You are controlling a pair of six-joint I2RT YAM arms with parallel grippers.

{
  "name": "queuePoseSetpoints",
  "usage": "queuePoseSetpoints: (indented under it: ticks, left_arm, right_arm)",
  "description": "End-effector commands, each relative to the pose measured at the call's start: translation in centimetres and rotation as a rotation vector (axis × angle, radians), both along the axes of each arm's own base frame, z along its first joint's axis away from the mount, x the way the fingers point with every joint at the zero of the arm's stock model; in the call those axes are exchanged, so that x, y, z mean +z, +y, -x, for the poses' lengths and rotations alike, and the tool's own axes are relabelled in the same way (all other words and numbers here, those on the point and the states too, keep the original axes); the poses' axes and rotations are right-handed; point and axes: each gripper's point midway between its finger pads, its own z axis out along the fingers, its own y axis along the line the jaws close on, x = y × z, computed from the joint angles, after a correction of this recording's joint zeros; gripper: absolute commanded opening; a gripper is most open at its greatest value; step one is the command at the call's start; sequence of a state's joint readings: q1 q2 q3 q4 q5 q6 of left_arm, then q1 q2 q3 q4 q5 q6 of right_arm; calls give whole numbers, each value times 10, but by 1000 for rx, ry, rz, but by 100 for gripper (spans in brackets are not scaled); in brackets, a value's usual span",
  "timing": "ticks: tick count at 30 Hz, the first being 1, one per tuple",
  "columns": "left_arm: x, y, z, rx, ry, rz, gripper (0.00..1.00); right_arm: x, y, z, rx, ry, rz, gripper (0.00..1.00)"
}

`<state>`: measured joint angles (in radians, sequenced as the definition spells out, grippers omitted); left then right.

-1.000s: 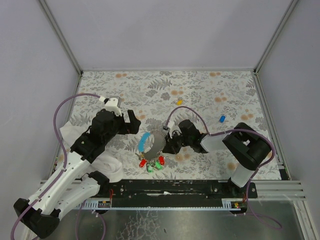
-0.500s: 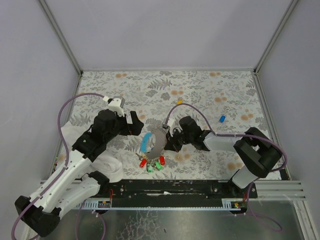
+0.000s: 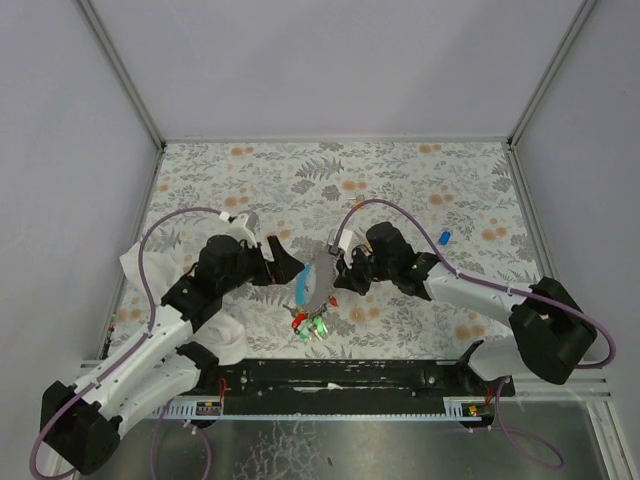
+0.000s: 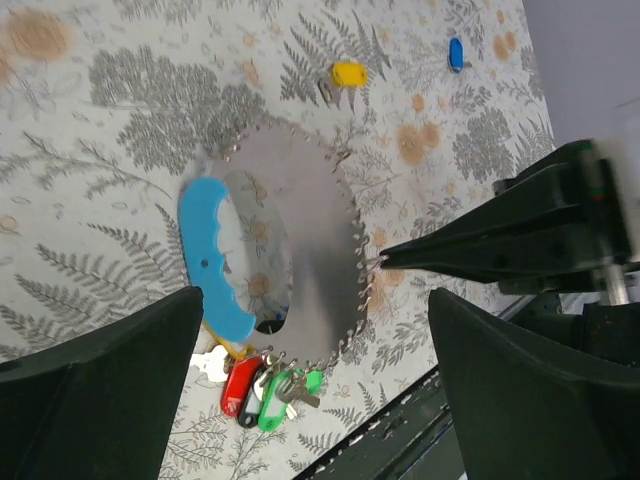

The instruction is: Put the keys on the keyring

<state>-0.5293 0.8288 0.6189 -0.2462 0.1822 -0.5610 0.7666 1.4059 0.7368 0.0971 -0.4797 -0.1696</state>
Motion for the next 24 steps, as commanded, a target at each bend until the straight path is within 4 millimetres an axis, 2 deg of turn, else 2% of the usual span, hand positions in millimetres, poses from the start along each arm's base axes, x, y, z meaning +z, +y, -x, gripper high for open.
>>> queuePoseSetpoints:
  ticks: [1,4,7,9,13,19,22,24]
  left_arm:
    - [13,-19,6,-61,-100,181,94]
    - [14,-32,18,-129,-198,238,94]
    - [4,-40,30,-194,-294,235,93]
    - [-9,-41,33,-224,-340,205,91]
    - [-18,-51,34,-300,-383,182,87]
    - [-20,-73,37,-461,-418,160,72]
    - [-21,-79,38,-507,-420,155,70]
    - [-19,-81,38,-520,-427,153,58]
  right_arm:
    - [29,2,-7,69,-132,-20,0]
    - [39,3,-6,105,-174,-33,0]
    - [48,6,-5,150,-222,-53,0]
    - [54,6,-4,171,-247,-59,0]
    - [59,5,-5,183,-271,-47,0]
    - [58,2,-7,185,-281,-26,0]
    - [56,2,-8,188,-277,-12,0]
    - [55,1,-8,189,-274,-2,0]
